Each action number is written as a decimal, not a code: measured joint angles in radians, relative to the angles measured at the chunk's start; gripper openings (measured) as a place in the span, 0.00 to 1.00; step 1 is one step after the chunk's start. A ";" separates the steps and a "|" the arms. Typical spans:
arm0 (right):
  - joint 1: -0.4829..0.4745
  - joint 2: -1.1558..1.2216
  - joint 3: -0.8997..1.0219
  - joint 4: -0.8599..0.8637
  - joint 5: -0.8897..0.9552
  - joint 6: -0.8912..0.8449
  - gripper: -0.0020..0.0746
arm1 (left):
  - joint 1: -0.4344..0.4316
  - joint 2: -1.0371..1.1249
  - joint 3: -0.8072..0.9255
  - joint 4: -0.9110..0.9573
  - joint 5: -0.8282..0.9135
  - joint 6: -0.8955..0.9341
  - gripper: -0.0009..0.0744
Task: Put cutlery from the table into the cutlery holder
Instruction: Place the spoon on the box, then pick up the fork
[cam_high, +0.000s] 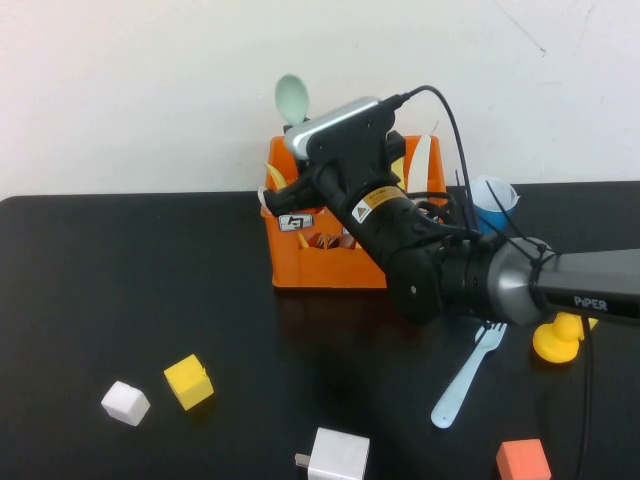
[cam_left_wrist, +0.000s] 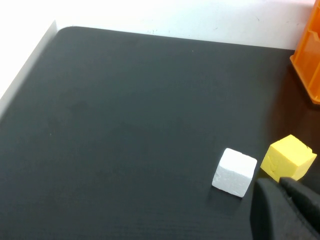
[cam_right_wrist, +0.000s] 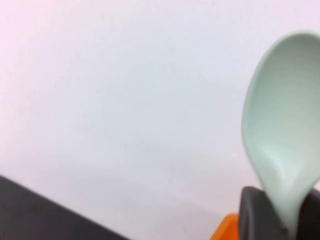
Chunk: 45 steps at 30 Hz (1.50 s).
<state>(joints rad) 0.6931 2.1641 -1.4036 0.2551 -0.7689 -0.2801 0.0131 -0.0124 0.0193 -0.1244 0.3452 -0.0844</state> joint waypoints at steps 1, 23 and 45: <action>0.000 0.002 0.000 0.000 0.003 0.002 0.25 | 0.000 0.000 0.000 0.000 0.000 0.000 0.01; -0.021 -0.469 -0.002 -0.042 1.096 -0.253 0.39 | 0.000 0.000 0.000 0.000 0.000 0.003 0.01; -0.078 -0.366 -0.002 -0.261 1.926 -0.251 0.34 | 0.000 0.000 0.000 0.000 0.000 -0.001 0.01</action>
<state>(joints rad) 0.6150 1.7985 -1.4054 -0.0058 1.1571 -0.5310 0.0131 -0.0124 0.0193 -0.1244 0.3452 -0.0857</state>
